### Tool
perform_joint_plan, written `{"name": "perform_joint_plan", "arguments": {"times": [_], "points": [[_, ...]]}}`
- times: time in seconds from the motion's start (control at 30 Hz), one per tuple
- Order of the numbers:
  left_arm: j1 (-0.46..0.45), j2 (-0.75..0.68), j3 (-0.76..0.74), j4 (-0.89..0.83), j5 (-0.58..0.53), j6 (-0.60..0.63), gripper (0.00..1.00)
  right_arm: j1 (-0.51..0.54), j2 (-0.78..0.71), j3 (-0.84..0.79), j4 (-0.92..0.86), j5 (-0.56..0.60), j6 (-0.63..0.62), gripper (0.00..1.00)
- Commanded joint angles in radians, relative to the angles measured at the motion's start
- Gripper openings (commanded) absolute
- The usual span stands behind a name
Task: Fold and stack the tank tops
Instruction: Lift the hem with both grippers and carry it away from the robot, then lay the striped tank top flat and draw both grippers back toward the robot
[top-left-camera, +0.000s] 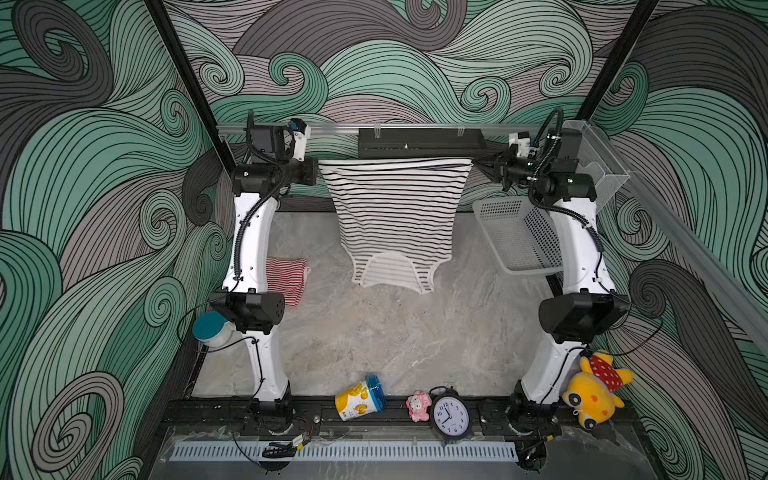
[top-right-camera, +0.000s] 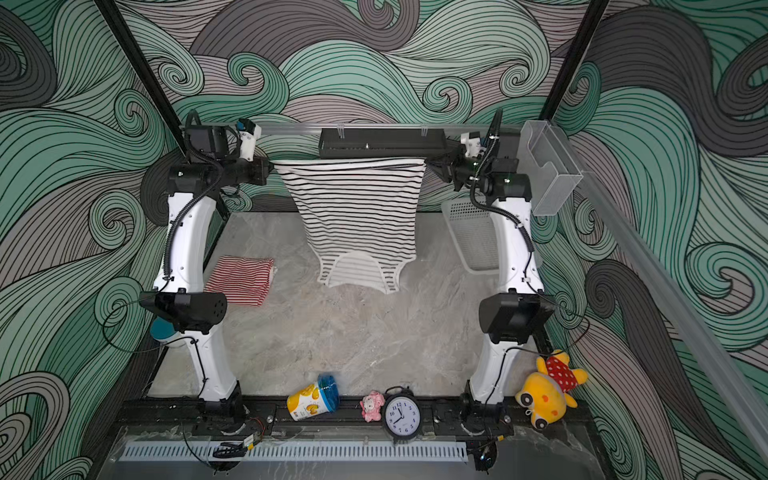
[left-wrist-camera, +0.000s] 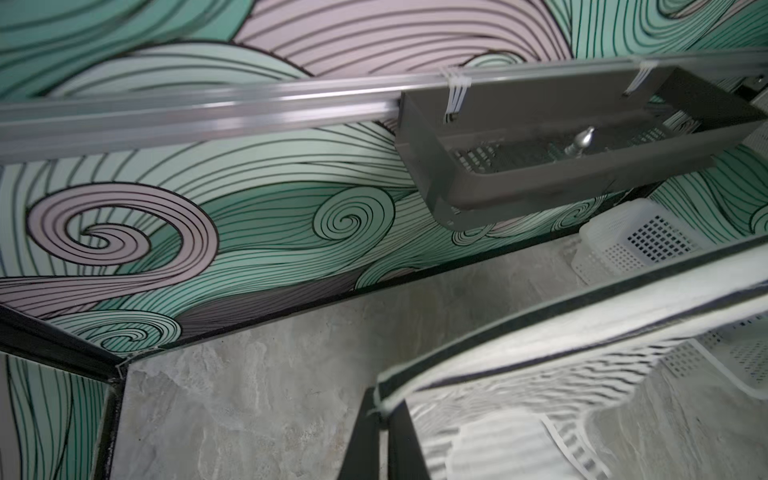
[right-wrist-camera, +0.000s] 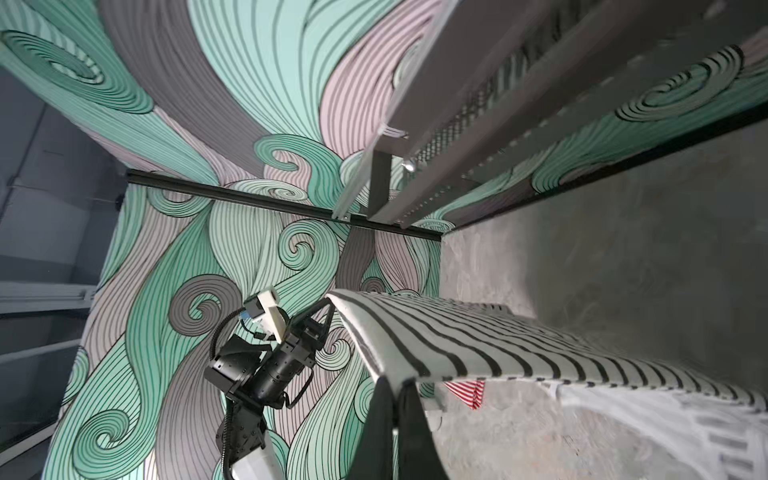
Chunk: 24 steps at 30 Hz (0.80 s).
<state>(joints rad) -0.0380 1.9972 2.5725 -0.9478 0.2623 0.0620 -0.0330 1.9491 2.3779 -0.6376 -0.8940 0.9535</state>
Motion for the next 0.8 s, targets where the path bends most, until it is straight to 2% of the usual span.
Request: {"name": "perform_joint_plan", "arguments": {"times": [0.0, 0.07, 0.13, 0.3, 0.5, 0.63, 0.77], "points": [[0.040, -0.159, -0.119, 0.132, -0.012, -0.022, 0.00, -0.007, -0.007, 0.133, -0.046, -0.019, -0.023, 0.00], [0.042, -0.235, -0.291, 0.211, 0.000, -0.011, 0.00, -0.003, -0.016, 0.093, -0.028, -0.015, -0.025, 0.00], [0.043, -0.287, -0.438, 0.256, 0.006, 0.004, 0.00, 0.003, -0.050, -0.038, 0.040, -0.009, -0.021, 0.00], [0.044, -0.340, -0.752, 0.311, 0.003, 0.065, 0.00, 0.015, -0.167, -0.536, 0.351, 0.000, 0.027, 0.00], [0.044, -0.375, -1.032, 0.237, 0.041, 0.166, 0.00, 0.020, -0.266, -1.055, 0.606, -0.014, 0.043, 0.00], [0.043, -0.428, -1.202, 0.151, 0.120, 0.278, 0.00, 0.036, -0.338, -1.285, 0.643, -0.013, 0.003, 0.00], [0.038, -0.452, -1.321, 0.067, 0.122, 0.356, 0.00, 0.057, -0.394, -1.449, 0.609, -0.007, -0.057, 0.00]]}}
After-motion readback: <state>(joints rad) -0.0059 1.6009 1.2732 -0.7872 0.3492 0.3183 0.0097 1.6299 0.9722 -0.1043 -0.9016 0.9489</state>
